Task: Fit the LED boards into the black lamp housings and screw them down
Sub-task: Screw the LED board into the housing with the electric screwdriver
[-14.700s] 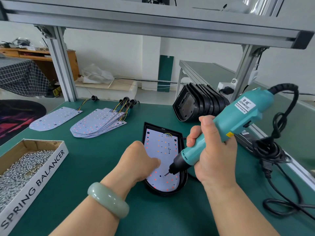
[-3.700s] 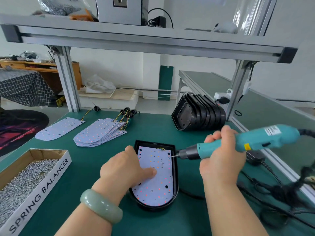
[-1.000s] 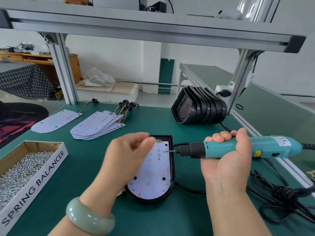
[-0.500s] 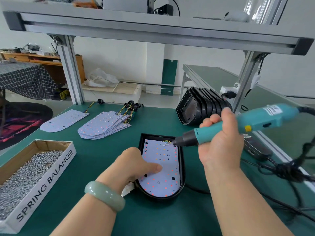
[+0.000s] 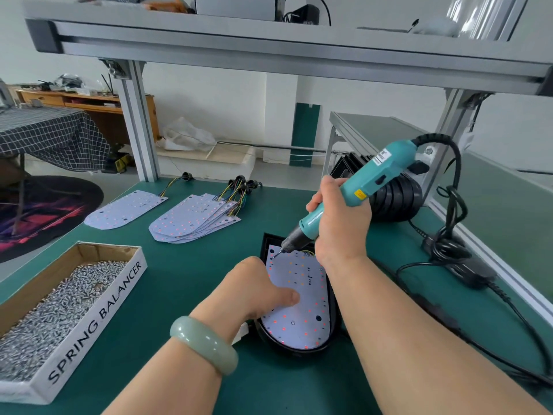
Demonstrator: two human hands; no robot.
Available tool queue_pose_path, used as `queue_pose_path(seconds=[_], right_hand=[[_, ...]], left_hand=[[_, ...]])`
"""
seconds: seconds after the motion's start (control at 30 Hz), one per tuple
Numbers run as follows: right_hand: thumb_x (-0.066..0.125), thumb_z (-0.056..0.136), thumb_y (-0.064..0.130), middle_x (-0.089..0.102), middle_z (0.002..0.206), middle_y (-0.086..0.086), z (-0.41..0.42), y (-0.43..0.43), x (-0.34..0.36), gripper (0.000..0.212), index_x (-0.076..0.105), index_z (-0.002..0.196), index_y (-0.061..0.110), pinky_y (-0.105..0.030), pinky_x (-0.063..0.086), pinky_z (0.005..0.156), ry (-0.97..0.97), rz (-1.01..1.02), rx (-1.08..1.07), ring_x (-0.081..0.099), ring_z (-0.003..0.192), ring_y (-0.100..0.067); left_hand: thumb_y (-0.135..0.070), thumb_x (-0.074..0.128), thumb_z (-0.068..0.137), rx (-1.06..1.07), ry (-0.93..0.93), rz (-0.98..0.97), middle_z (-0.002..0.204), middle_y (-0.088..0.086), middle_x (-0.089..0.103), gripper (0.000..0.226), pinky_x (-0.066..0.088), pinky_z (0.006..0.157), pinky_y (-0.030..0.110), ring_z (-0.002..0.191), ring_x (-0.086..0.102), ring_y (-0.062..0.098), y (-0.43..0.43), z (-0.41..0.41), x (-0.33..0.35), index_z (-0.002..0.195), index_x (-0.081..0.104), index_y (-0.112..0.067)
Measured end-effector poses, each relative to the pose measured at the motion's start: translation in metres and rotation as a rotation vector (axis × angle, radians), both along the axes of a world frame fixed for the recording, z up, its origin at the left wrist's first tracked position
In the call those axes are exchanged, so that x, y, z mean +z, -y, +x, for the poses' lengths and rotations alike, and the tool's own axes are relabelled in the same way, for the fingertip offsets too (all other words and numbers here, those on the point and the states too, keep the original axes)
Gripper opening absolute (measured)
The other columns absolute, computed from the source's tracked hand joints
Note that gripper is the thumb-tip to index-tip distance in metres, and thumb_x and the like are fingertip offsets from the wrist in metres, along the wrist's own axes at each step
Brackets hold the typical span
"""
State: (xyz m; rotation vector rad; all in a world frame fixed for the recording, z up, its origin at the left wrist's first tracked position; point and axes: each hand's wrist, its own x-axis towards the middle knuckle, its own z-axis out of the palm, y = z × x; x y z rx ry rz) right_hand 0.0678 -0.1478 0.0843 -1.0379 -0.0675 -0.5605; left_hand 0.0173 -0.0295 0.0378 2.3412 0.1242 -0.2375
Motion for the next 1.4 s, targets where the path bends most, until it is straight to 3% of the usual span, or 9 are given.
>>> queue_pose_path(seconds=[0.13,0.27,0.47,0.57,0.7,0.97,1.13,1.3,1.4], right_hand=[[0.059,0.091,0.003,0.051,0.051,0.002,0.002,-0.004,0.0,0.022,0.046,0.076,0.014,-0.016,0.043,0.049,0.019,-0.056,0.033,0.05,0.043,-0.011],[0.061,0.088,0.003,0.048,0.058,-0.005,0.003,-0.009,0.007,0.021,0.047,0.077,0.014,-0.015,0.042,0.048,0.043,-0.152,0.079,0.048,0.043,-0.011],[0.062,0.073,0.016,0.049,0.044,0.007,0.001,-0.023,0.016,0.017,0.049,0.065,0.022,-0.021,0.04,0.047,0.087,-0.319,0.189,0.046,0.038,-0.013],[0.062,0.074,0.012,0.048,0.044,0.008,0.0,-0.025,0.013,0.02,0.046,0.067,0.02,-0.022,0.039,0.046,0.061,-0.298,0.164,0.045,0.037,-0.013],[0.062,0.083,-0.002,0.047,0.046,0.007,0.002,-0.024,0.01,0.03,0.045,0.069,0.018,-0.019,0.039,0.043,0.05,-0.27,0.131,0.045,0.036,-0.012],[0.064,0.085,0.0,0.049,0.048,0.008,-0.005,-0.025,0.013,0.028,0.046,0.072,0.016,-0.022,0.041,0.046,0.065,-0.339,0.128,0.048,0.039,-0.011],[0.067,0.087,0.005,0.05,0.059,-0.006,-0.014,-0.007,0.023,0.016,0.051,0.085,0.006,-0.017,0.044,0.049,0.082,-0.31,0.068,0.049,0.041,-0.01],[0.073,0.085,0.02,0.051,0.056,-0.001,-0.014,0.046,0.044,0.024,0.052,0.074,0.014,-0.015,0.041,0.041,-0.193,-0.39,-0.019,0.046,0.038,-0.008],[0.072,0.084,0.025,0.056,0.074,-0.005,-0.014,0.089,0.042,0.021,0.055,0.086,0.013,-0.022,0.048,0.052,-0.5,-0.682,0.019,0.052,0.053,-0.013]], left_hand=[[-0.035,0.079,0.067,0.003,-0.003,-0.027,0.067,-0.001,0.048,0.042,0.038,0.056,0.025,0.059,0.046,0.019,0.0,-0.002,0.0,0.071,0.042,-0.016],[-0.043,0.078,0.067,0.01,0.01,0.085,0.067,-0.004,0.042,0.046,0.033,0.052,0.025,0.056,0.04,0.015,0.001,-0.003,0.003,0.073,0.039,-0.017],[-0.047,0.076,0.067,0.013,0.016,0.158,0.07,-0.003,0.045,0.048,0.033,0.054,0.026,0.058,0.042,0.015,0.004,-0.003,0.004,0.076,0.04,-0.017],[-0.045,0.077,0.067,0.012,0.007,0.125,0.073,-0.001,0.05,0.047,0.038,0.059,0.027,0.063,0.047,0.019,0.004,-0.003,0.003,0.077,0.042,-0.016],[-0.045,0.076,0.066,0.016,0.025,0.159,0.067,-0.002,0.047,0.047,0.034,0.056,0.026,0.058,0.044,0.018,0.005,-0.002,0.003,0.074,0.04,-0.016],[-0.045,0.076,0.066,0.015,0.005,0.132,0.073,-0.001,0.053,0.046,0.04,0.061,0.027,0.066,0.052,0.021,0.004,0.001,0.001,0.079,0.044,-0.015],[-0.044,0.078,0.065,0.021,-0.011,0.09,0.072,0.0,0.055,0.047,0.042,0.062,0.028,0.064,0.053,0.021,0.001,0.001,-0.002,0.077,0.043,-0.015],[-0.04,0.08,0.068,0.002,-0.004,0.032,0.073,0.004,0.058,0.045,0.045,0.064,0.03,0.065,0.054,0.023,-0.002,0.002,-0.006,0.073,0.043,-0.015],[-0.04,0.08,0.068,0.001,0.012,0.027,0.074,0.002,0.057,0.043,0.047,0.066,0.031,0.068,0.055,0.022,-0.003,0.001,-0.006,0.074,0.045,-0.015]])
